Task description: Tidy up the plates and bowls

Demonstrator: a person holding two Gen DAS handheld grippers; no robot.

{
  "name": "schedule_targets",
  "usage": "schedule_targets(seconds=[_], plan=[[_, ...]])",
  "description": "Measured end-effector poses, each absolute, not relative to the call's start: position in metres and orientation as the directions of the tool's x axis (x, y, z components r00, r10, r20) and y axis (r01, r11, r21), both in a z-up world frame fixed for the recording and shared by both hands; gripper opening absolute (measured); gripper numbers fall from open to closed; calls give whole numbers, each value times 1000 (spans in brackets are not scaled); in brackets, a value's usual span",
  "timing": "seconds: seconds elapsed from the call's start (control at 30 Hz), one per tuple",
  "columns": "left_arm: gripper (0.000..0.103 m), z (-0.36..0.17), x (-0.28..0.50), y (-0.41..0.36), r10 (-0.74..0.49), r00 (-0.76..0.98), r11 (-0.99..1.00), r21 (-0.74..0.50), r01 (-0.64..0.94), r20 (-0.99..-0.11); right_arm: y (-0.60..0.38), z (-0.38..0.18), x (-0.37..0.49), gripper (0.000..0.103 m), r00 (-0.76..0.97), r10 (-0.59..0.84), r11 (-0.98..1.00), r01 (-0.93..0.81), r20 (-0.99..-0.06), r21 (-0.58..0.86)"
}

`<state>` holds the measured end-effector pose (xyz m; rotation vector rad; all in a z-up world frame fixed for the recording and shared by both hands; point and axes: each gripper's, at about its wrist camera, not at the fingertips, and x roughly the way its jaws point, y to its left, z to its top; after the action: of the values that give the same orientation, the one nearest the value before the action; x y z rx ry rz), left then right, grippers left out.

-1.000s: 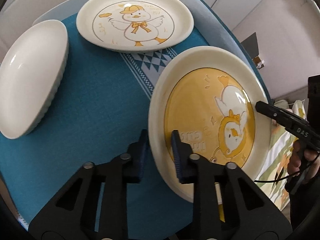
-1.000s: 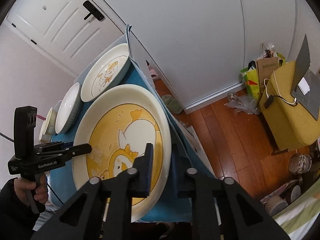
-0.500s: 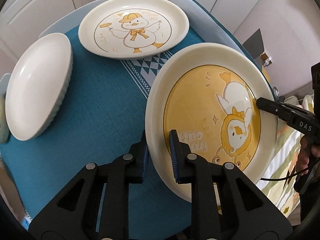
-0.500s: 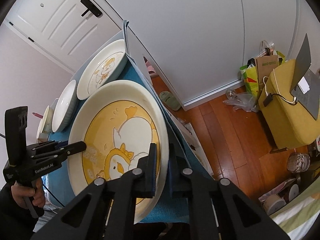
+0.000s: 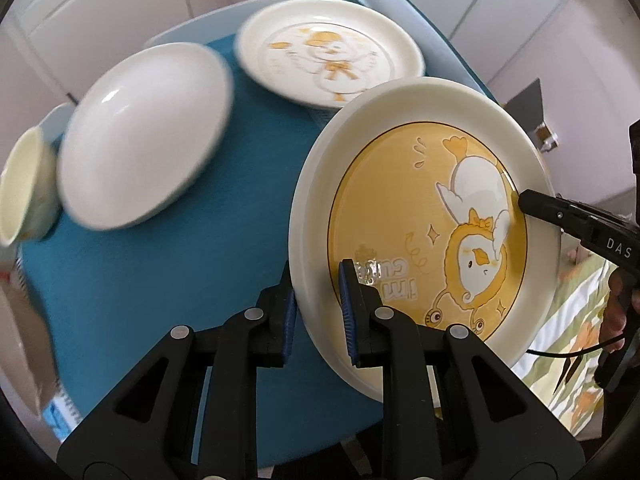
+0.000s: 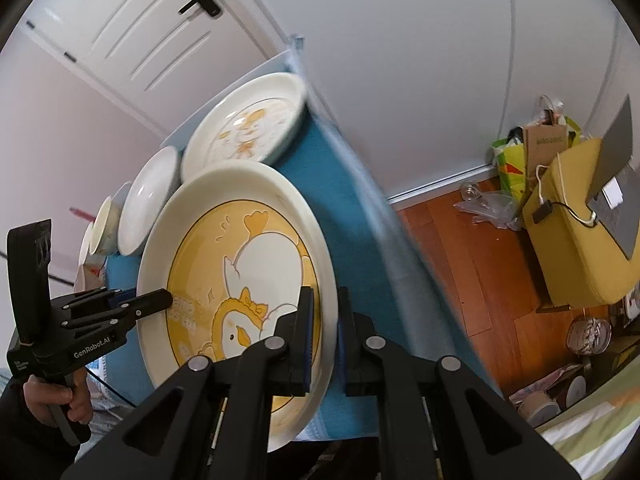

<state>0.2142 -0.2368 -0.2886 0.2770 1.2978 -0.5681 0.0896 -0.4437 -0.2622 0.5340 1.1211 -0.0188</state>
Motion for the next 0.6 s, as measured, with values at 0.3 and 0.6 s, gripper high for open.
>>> schedule_targets(seconds=[0.3,0.6], plan=[[17,-268,215,-120,-190,212,916,-96,390,-959,-356,-241,120,10,396,344,899,122,-851,420],[17,-284,207,-9,-130,232,969,-74,237,-964,-246,-260,142,10,303,433,895,-31,-849,445]])
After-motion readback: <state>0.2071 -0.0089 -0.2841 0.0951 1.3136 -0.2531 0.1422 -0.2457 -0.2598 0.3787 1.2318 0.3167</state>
